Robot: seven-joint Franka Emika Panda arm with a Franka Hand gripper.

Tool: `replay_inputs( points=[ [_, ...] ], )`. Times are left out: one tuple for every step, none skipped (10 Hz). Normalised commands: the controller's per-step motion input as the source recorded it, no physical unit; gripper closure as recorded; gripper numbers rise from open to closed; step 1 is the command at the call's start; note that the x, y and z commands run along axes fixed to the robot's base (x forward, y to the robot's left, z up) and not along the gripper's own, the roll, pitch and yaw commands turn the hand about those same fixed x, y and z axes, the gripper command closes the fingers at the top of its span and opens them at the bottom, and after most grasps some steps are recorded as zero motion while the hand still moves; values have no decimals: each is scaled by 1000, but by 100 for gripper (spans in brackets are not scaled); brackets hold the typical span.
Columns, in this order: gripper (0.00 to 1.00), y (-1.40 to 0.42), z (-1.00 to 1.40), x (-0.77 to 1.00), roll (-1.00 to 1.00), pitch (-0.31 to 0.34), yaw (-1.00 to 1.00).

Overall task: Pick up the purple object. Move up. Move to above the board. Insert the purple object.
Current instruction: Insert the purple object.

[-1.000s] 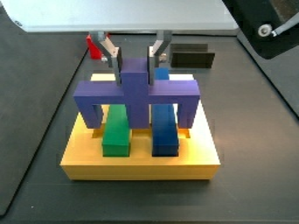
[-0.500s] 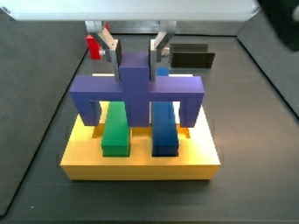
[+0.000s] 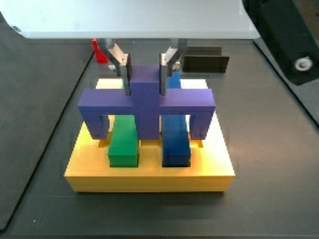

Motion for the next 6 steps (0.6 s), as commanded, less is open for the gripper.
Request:
replay_inputs(
  points=[
    [100, -97, -66, 140, 143, 10, 157],
    [100, -106, -17, 174, 156, 39, 134],
    [100, -63, 0, 151, 156, 44, 129],
    [100, -14, -134, 37, 133, 7, 129],
    [100, 0, -129, 0, 110, 0, 103],
    [100, 0, -11, -17, 86, 6, 31]
  ],
)
